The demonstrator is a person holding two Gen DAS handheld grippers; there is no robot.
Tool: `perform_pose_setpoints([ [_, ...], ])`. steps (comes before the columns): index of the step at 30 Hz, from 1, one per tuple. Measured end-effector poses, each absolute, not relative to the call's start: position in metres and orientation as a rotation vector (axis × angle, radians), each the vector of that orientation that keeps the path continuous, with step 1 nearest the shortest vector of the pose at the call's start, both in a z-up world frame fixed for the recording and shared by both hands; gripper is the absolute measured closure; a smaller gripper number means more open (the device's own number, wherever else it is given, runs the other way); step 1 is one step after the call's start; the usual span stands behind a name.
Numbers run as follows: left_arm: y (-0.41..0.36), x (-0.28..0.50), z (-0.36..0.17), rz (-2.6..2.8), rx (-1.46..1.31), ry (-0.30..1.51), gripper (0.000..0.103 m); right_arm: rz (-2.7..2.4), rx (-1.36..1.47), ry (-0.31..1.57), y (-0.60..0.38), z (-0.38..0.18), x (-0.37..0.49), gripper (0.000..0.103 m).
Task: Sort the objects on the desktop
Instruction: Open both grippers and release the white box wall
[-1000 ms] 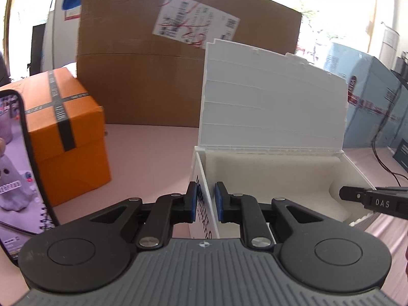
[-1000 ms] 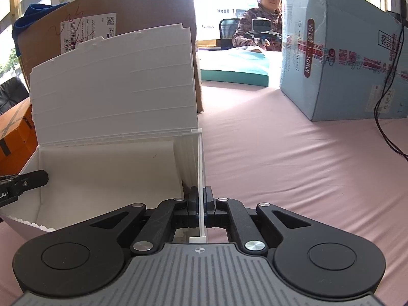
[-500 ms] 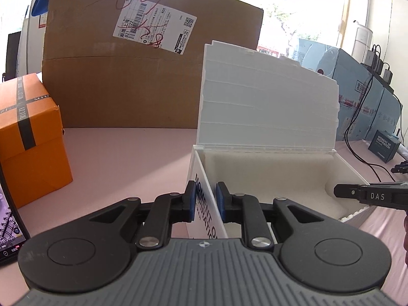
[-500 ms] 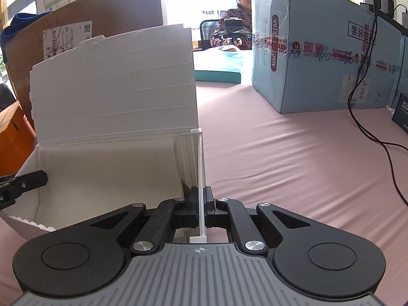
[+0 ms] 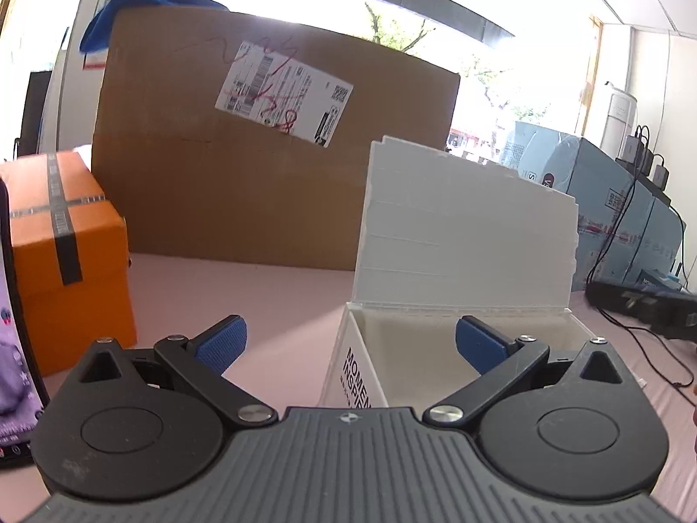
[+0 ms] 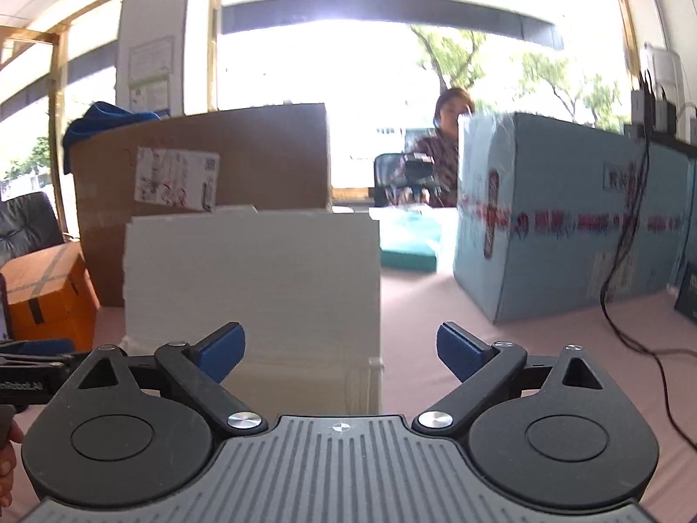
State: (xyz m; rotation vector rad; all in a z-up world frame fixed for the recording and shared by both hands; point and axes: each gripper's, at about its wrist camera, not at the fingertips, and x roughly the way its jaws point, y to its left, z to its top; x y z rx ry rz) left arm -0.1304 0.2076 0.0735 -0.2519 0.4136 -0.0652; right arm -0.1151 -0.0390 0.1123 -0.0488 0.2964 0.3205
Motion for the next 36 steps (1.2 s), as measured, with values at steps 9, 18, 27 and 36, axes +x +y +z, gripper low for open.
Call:
perform_pose_setpoints([
  [9,0.229,-0.133,0.073,-0.021,-0.398,0.386,0.000,0.593,-0.044,0.507,-0.008,0.127,-0.098,0.071],
  [18,0.240,-0.130,0.071,-0.002,-0.473,0.410,0.000,0.579,-0.137,0.764,0.035,0.107,-0.060,0.089],
  [27,0.239,-0.128,0.070,-0.010,-0.472,0.412,0.000,0.510,-0.163,0.920,0.053,0.078,-0.024,0.089],
  [36,0.237,-0.127,0.068,-0.018,-0.463,0.420,0.000,0.544,-0.129,0.958,0.050,0.084,-0.023,0.077],
])
